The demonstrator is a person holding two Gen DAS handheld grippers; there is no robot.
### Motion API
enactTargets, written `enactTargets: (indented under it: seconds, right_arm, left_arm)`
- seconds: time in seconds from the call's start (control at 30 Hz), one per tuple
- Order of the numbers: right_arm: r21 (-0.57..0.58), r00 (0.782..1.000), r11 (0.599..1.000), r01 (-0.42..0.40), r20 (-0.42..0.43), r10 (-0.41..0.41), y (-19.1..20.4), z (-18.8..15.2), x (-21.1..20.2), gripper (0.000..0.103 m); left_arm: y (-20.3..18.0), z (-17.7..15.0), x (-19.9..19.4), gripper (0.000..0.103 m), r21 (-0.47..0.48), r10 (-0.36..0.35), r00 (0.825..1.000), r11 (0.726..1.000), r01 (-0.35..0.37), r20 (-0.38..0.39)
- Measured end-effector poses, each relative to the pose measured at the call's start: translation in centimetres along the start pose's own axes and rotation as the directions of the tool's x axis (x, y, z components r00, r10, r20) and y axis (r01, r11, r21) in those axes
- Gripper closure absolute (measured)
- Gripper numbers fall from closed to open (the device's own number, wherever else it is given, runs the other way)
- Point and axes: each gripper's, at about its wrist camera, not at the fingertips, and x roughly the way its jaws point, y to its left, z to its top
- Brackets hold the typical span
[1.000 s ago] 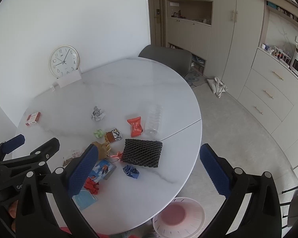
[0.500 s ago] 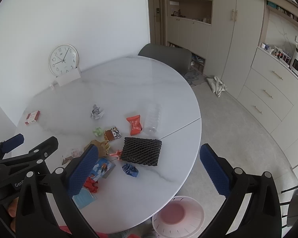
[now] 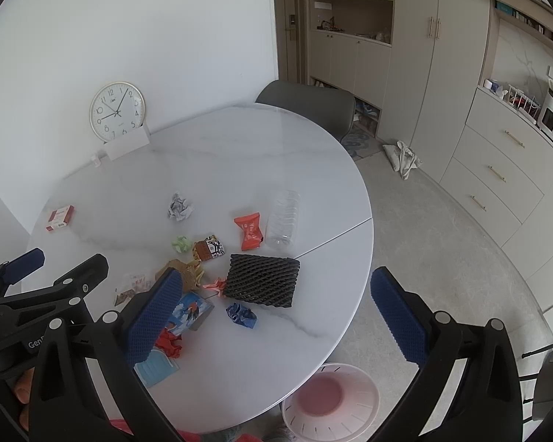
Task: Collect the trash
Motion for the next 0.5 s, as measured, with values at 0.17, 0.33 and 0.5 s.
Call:
enactTargets:
  seconds: [0.17,0.33,0.5]
  right_arm:
    - [0.000,1.000,1.000,0.000,0.000,0.000,0.02,0.08,0.05,0.002]
    - [-0.001,1.000,1.000,0.000,-0.004,0.000,0.02,-0.04,0.11,0.002]
    - [-0.001,1.000,1.000,0.000,-0.005,0.000,0.05,-0.11,0.09,0.002]
  left_arm:
    - [0.06,0.02,-0.03,0.007,0.000,-0.001,1.000,1.000,0.001,-0.001]
    - [0.05,0.02,-0.03,0.007,0.000,-0.001,1.000,1.000,0.001,-0.002]
    - [0.03,0.04,-0.03,0.007,0.001,-0.001,1.000,1.000,0.001,-0.002]
